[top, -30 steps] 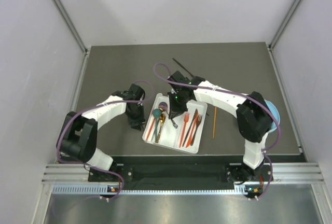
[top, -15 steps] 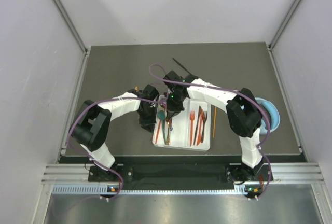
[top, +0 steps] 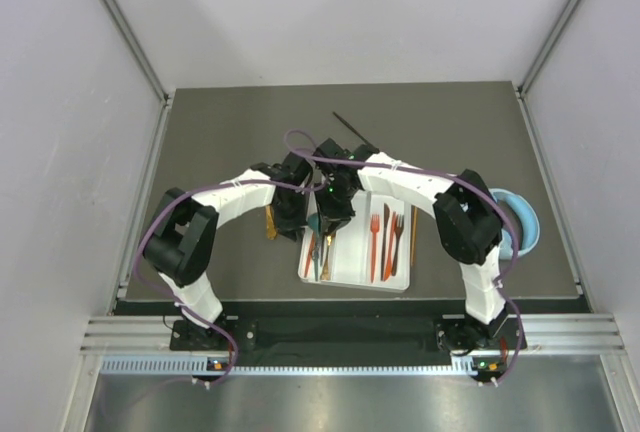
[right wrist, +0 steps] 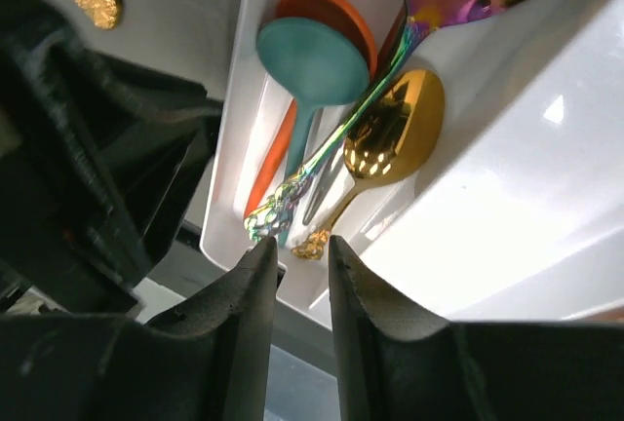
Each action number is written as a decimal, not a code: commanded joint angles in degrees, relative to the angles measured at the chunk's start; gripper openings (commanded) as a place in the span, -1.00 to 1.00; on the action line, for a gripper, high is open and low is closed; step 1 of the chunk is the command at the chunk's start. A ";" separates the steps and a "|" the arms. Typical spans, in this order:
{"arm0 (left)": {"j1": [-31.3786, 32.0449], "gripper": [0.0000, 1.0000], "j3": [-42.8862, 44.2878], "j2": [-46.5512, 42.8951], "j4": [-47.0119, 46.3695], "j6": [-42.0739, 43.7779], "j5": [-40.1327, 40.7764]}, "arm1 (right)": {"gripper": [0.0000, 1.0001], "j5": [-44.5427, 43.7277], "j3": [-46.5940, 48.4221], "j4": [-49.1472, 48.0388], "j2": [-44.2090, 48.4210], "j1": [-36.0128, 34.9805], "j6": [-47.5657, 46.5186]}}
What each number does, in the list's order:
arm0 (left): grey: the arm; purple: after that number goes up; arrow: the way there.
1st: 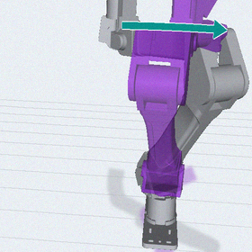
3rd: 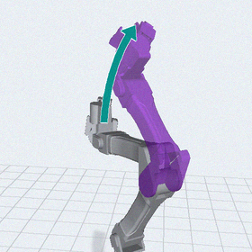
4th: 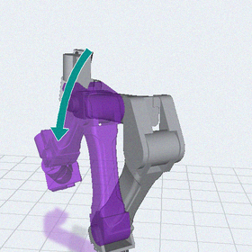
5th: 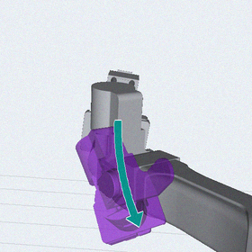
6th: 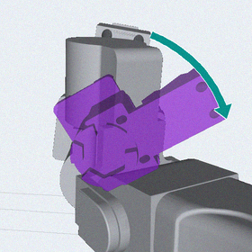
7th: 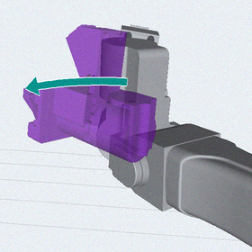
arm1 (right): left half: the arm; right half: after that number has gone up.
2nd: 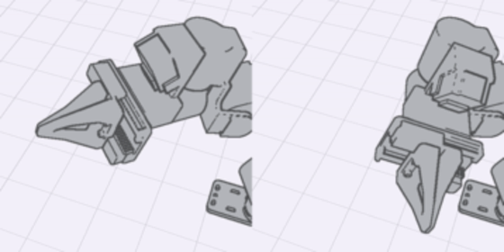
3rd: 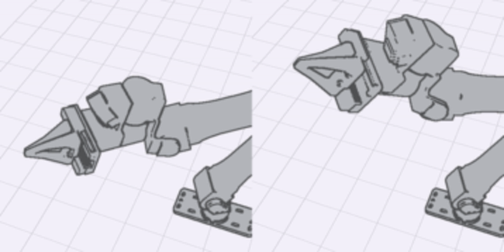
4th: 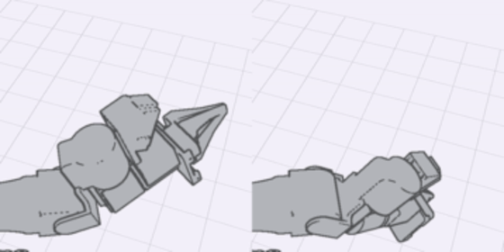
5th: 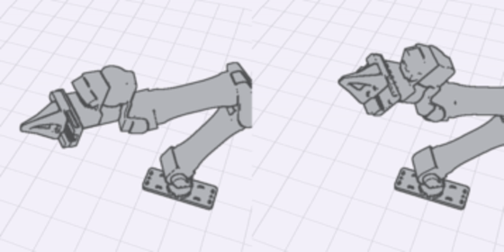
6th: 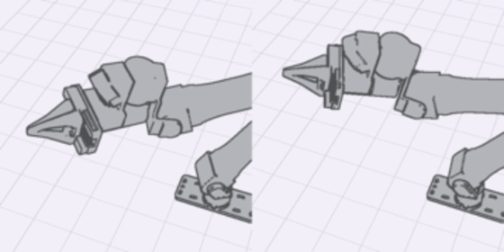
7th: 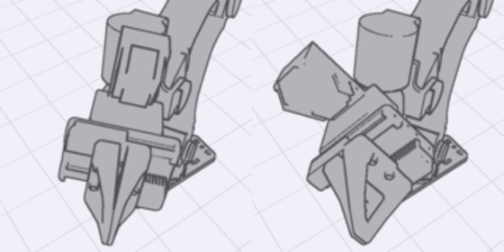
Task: Sort the eating utensils into containers
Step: Place the spoon in the storage box, then move the container to the center of the board.
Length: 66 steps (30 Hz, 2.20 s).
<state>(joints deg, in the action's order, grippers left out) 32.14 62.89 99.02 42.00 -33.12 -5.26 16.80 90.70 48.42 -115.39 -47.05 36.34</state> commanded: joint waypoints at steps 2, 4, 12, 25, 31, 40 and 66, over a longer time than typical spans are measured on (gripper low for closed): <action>0.12 -0.42 2.93 -1.73 -0.08 -1.06 3.76 | -0.34 -4.74 5.62 6.06 9.64 1.16 -2.50; -0.15 -0.40 3.46 -2.25 0.10 -0.89 4.55 | -0.19 -7.91 4.94 6.77 12.29 4.05 -2.59; -0.76 -0.32 8.20 -0.86 0.36 3.15 1.31 | 0.00 -11.69 -5.43 9.40 20.12 17.07 -8.73; -0.76 -0.31 13.75 6.18 2.47 5.26 2.36 | 0.07 -11.43 -15.01 6.42 19.33 19.10 -9.88; -0.76 -0.41 16.03 10.92 4.32 5.88 4.63 | 0.07 -11.96 -16.43 5.19 18.36 19.97 -9.71; -3.05 -1.00 23.06 19.28 8.36 5.09 9.73 | 0.04 -11.26 -13.00 5.98 18.27 21.55 -10.14; -15.87 -1.00 17.09 14.53 9.15 7.72 21.78 | 0.05 -9.77 16.10 6.51 -4.14 26.22 -22.98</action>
<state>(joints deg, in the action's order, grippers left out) 20.58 81.34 112.88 49.04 -28.77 4.78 5.87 104.77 55.02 -119.77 -21.50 15.33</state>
